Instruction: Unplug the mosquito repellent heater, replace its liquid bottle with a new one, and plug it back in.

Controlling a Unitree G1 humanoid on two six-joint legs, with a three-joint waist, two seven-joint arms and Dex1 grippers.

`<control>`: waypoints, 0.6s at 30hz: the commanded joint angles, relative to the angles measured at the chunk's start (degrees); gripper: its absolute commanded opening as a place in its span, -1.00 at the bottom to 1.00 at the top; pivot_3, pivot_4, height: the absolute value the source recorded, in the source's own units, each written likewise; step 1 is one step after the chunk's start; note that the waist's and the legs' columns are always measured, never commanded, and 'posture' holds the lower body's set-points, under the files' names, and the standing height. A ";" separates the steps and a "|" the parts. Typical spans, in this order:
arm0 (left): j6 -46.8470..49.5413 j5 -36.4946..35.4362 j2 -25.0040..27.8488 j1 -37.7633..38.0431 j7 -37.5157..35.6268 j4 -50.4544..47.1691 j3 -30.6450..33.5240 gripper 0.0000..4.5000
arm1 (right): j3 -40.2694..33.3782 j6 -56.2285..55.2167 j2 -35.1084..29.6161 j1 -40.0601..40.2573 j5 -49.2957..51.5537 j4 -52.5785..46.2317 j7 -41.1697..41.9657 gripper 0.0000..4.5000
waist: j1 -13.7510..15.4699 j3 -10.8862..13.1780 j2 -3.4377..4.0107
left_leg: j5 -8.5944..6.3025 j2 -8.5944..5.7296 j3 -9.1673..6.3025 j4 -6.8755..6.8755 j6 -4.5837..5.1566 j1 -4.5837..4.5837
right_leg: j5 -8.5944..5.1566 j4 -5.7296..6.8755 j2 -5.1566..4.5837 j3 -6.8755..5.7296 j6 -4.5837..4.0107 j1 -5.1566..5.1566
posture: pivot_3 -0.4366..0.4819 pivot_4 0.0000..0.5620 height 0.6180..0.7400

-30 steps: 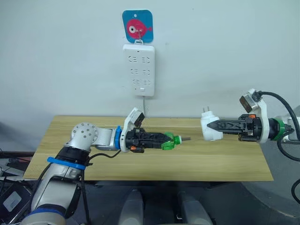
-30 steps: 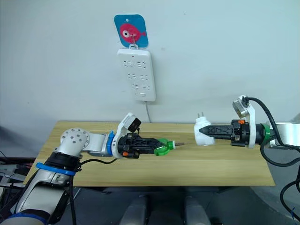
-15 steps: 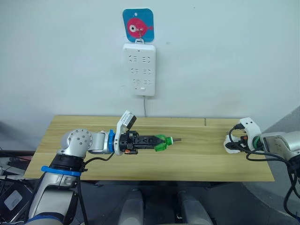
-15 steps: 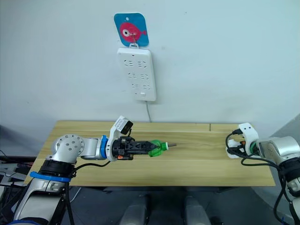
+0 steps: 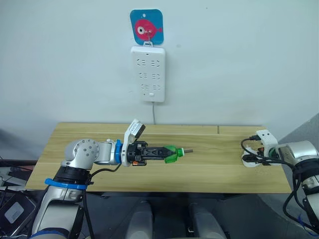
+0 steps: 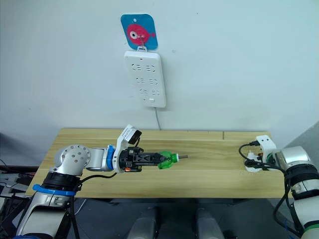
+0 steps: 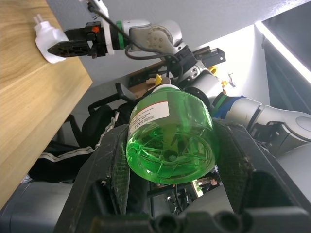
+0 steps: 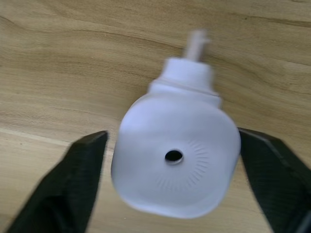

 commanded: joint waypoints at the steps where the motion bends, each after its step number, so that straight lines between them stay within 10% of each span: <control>1: -1.46 0.68 -0.28 0.10 -2.12 -2.14 1.96 0.00 | -3.78 1.79 -2.63 0.46 -0.16 -5.45 3.28 0.98 | -0.03 0.00 0.00 | 0.00 0.00 0.00 0.00 0.00 0.00 | 0.00 0.00 0.00 0.00 0.00 0.00 | 0.43 -0.26 1.00; 9: -26.35 13.17 -6.73 2.32 -1.36 -8.40 3.41 0.00 | -21.18 17.01 -5.88 6.65 8.96 -31.78 2.89 0.98 | 0.20 0.03 0.03 | 0.00 0.00 0.01 -0.20 -0.01 0.06 | -0.04 -0.04 -0.04 0.01 -0.03 0.00 | 0.36 -0.26 1.00; 18: -73.58 45.04 -22.00 3.32 10.96 -7.04 -3.56 0.00 | -58.12 41.32 27.98 8.70 51.16 -61.95 -15.64 0.98 | 0.65 0.01 0.01 | 0.01 0.01 -0.04 -0.31 -0.02 0.14 | -0.03 -0.09 -0.02 0.01 -0.03 0.14 | 0.28 -0.27 1.00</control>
